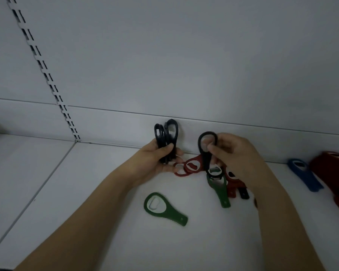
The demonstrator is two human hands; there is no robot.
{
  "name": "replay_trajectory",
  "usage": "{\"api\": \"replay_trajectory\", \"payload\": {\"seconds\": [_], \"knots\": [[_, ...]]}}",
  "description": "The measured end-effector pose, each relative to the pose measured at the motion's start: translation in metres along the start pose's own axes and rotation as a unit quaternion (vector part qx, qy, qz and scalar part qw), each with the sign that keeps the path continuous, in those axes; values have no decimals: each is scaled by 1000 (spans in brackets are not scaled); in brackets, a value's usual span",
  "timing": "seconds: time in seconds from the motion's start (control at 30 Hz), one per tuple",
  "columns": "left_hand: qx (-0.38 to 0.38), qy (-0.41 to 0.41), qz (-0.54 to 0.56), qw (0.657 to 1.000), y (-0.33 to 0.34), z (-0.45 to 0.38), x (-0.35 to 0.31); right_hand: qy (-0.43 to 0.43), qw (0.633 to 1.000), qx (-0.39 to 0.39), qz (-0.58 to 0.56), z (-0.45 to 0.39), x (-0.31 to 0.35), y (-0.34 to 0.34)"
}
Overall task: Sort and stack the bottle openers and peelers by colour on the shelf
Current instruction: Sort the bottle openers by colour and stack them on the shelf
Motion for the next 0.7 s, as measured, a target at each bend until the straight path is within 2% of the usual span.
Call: {"api": "replay_trajectory", "payload": {"seconds": [0.1,0.2,0.33,0.5,0.6,0.7], "knots": [[48,-36,-14,998,10,4,1,-25,988,-9,-150,1,7,2],[102,-66,-31,992,20,6,6,-29,986,-30,-161,-3,4,12],[143,-39,-98,984,23,6,9,-11,985,-69,-157,-5,-1,14],[74,-31,-118,990,15,-1,9,61,972,-101,-202,-12,-20,12],[41,-6,-148,988,12,-1,6,132,955,-86,-251,-15,-30,16],[28,32,-194,980,10,-2,2,160,953,-64,-248,-13,-35,18]]}}
Point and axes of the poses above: each hand's wrist, its own z-axis away from the middle knuckle, its own y-axis out of the palm, x = y × z, the point moved 5 cm from there along -z, towards the middle knuckle, and after that the axes turned 2 degrees about x, right-handed, at the moved point
